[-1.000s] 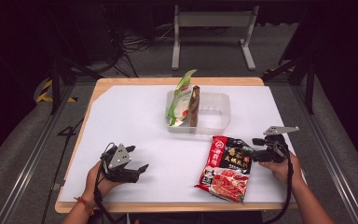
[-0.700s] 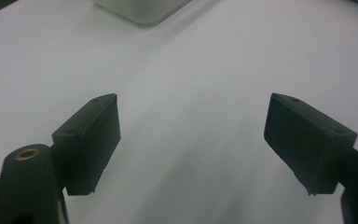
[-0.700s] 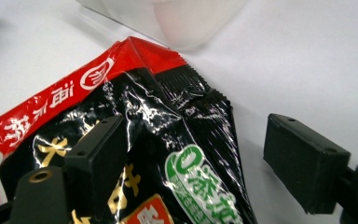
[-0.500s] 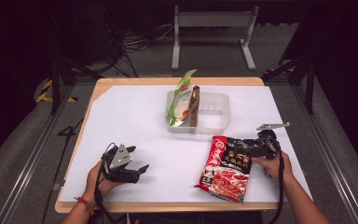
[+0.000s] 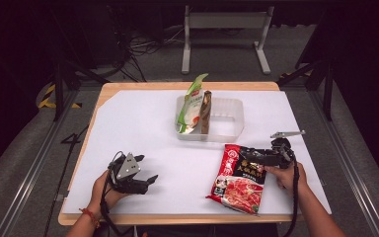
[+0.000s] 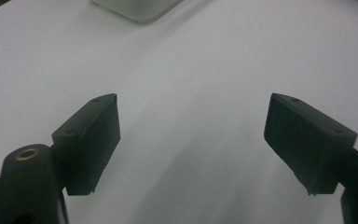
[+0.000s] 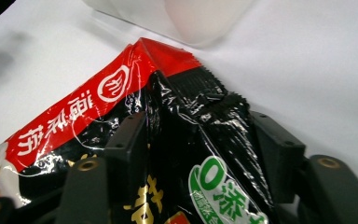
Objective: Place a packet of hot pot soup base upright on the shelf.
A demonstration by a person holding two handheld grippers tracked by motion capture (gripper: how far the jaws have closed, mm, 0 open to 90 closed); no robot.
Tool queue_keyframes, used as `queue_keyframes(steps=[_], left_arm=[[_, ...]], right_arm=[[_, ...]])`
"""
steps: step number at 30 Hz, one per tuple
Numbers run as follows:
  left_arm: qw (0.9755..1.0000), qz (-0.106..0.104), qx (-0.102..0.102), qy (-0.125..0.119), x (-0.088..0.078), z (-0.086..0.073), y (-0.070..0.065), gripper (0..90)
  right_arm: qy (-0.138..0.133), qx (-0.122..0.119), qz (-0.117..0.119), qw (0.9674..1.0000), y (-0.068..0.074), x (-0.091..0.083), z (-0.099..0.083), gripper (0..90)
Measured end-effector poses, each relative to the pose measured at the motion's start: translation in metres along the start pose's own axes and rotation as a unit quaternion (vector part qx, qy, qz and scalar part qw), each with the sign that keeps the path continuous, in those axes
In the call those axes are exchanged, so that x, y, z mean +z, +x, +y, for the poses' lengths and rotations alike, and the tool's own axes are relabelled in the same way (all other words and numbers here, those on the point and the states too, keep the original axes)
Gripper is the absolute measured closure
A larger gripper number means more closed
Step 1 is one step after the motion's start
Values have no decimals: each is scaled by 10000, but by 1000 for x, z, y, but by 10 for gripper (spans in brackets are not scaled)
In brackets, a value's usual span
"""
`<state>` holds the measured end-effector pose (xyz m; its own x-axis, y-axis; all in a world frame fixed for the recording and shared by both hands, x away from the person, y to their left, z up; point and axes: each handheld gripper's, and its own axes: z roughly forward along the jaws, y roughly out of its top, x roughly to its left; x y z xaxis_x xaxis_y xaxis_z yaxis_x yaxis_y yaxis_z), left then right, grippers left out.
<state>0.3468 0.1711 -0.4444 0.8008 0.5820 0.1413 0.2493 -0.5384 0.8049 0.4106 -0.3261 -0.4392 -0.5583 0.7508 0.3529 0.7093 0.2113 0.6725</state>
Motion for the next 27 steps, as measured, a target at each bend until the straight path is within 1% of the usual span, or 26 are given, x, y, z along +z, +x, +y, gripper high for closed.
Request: queue_keyframes(steps=[4,6,10,12,13,16,20,23,25,27], left_arm=[[10000,8,7,2,0,0,0,192],[10000,26,20,3,0,0,0,191],[10000,25,29,11,0,-1,0,192],[10000,32,2,20,1,-1,0,192],[10000,29,-4,23,1,-1,1,191],[10000,34,-14,27,1,-1,1,192],[10000,59,-1,2,0,-2,2,192],[10000,72,-4,12,-1,-2,2,192],[10000,70,-62,-26,-1,-3,3,192],[9999,67,-60,-49,-2,-3,4,193]], right_arm=[[-19,38,25,10000,-1,1,0,542],[-32,89,101,9999,-3,0,-1,573],[-154,162,209,9995,-6,-3,-1,669],[-215,97,209,9995,-5,-5,-1,732],[-301,65,218,9993,-4,-7,-2,759],[-392,67,304,9987,-5,-8,-3,825],[-437,72,406,9982,-5,-10,-3,862],[-433,7,447,9981,-5,-12,-3,867],[-446,-69,491,9978,-4,-15,-3,871],[-541,-154,556,9969,-3,-20,-3,875]])
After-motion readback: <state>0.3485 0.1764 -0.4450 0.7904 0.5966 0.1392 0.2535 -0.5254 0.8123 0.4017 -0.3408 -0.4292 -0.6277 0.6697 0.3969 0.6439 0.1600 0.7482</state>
